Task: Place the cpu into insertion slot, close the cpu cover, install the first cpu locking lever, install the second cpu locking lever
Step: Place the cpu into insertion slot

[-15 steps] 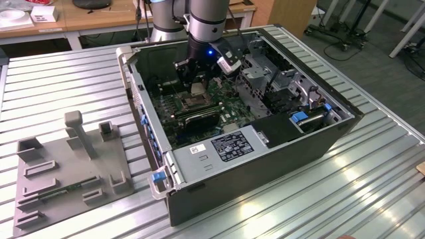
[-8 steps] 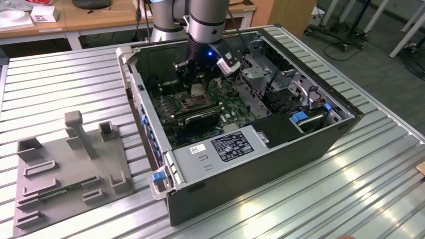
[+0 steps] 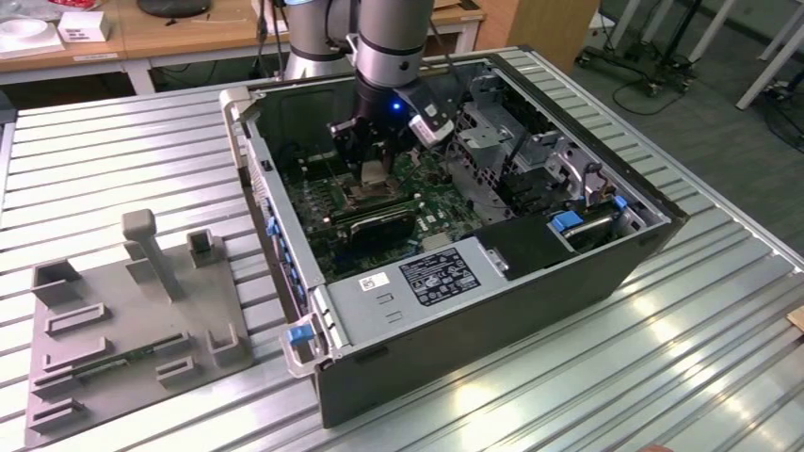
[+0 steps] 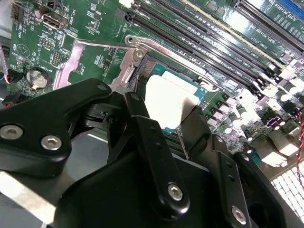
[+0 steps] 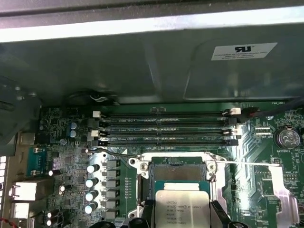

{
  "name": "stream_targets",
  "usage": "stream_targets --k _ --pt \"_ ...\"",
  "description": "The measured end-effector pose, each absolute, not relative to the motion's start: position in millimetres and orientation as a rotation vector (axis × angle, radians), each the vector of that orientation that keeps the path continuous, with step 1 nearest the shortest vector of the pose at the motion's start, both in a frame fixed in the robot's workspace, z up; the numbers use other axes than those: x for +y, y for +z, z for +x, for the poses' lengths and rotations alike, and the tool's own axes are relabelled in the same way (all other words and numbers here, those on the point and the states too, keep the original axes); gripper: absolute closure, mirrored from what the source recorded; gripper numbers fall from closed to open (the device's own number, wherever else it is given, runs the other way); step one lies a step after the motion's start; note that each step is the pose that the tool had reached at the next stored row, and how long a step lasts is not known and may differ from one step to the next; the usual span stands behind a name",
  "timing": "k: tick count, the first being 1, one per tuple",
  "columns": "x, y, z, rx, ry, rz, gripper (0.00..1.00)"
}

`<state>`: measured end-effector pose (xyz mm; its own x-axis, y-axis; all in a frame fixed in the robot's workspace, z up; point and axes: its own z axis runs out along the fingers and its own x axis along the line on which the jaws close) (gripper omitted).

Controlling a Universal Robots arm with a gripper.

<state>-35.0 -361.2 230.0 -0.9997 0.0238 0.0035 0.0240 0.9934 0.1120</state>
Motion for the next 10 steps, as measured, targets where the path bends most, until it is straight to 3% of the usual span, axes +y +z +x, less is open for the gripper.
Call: stream_targets --k 10 --pt "-359.6 223.0 -36.6 -3.141 -0.182 -0.025 0.46"
